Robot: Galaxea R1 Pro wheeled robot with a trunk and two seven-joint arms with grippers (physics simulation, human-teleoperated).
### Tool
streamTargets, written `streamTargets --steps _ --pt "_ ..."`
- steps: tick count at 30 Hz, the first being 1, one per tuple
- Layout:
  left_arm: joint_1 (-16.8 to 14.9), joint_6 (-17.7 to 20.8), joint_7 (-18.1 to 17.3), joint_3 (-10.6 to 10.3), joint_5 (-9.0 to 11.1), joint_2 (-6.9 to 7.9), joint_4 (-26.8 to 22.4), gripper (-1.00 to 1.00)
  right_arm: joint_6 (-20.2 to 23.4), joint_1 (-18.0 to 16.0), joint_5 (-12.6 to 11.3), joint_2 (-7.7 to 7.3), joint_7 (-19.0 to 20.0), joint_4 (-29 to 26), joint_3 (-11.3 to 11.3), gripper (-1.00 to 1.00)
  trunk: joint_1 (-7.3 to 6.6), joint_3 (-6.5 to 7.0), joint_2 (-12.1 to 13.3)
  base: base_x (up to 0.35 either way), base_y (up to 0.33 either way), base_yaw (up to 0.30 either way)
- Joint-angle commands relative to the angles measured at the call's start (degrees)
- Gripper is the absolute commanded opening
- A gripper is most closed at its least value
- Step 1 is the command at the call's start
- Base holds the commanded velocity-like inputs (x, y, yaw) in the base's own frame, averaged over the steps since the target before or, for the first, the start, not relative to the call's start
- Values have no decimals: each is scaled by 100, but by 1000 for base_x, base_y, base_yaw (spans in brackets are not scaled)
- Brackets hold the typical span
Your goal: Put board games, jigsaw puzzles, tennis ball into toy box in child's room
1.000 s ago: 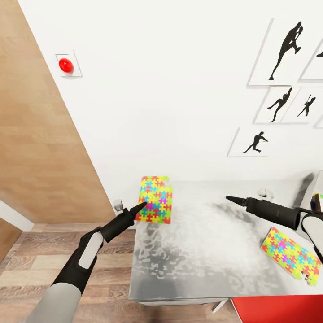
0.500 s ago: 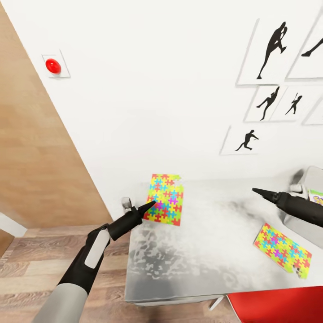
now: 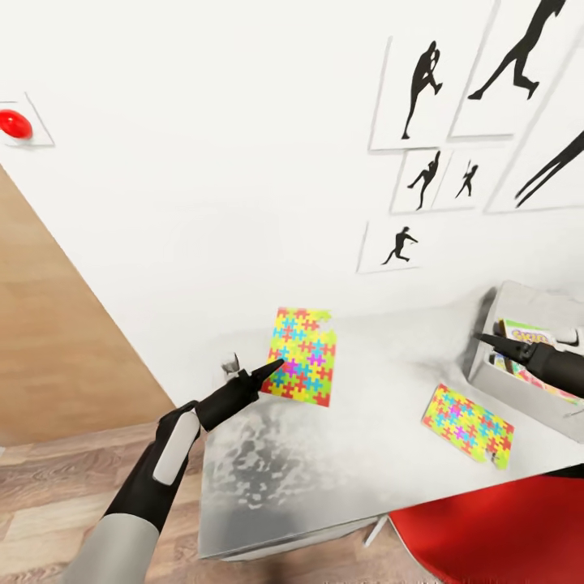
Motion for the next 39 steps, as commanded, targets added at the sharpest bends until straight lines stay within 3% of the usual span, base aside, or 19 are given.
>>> streamTargets --steps 1,14,15,18,31,32,36,37,38,39 --pt "0 41 10 -8 35 -4 -63 -100 24 -6 53 -4 63 1 -26 100 3 -10 -10 0 0 -282" --pt "103 76 174 -69 75 -27 -523 -100 24 35 53 -24 113 0 -144 100 3 -10 -10 0 0 -283" --pt "224 137 204 -72 92 -29 -1139 -100 24 82 53 -26 388 0 -439 100 3 -10 -10 0 0 -284" --pt "333 270 370 -74 105 -29 -1522 -100 24 149 53 -27 680 0 -597 100 3 -10 -10 0 0 -284" --pt "418 373 748 -78 173 -34 -1964 -100 24 232 53 -34 924 0 -731 100 3 -10 -10 0 0 -285" --pt "223 437 1372 -70 366 -54 -2286 -100 24 235 53 -36 931 0 -735 100 3 -10 -10 0 0 -285" --pt "-115 481 2319 -73 823 -76 -2417 -100 24 237 58 -40 931 0 -736 100 3 -10 -10 0 0 -284" --pt "-264 493 2829 -77 1086 -81 -2449 -100 24 237 60 -42 931 0 -737 100 3 -10 -10 0 0 -246" --pt "-264 493 2829 -77 1086 -81 -2449 -100 24 237 60 -42 931 0 -737 100 3 -10 -10 0 0 -246" --pt "-318 495 3055 -78 1222 -83 -2460 -100 24 237 60 -41 931 0 -738 100 3 -10 -10 0 0 -207"
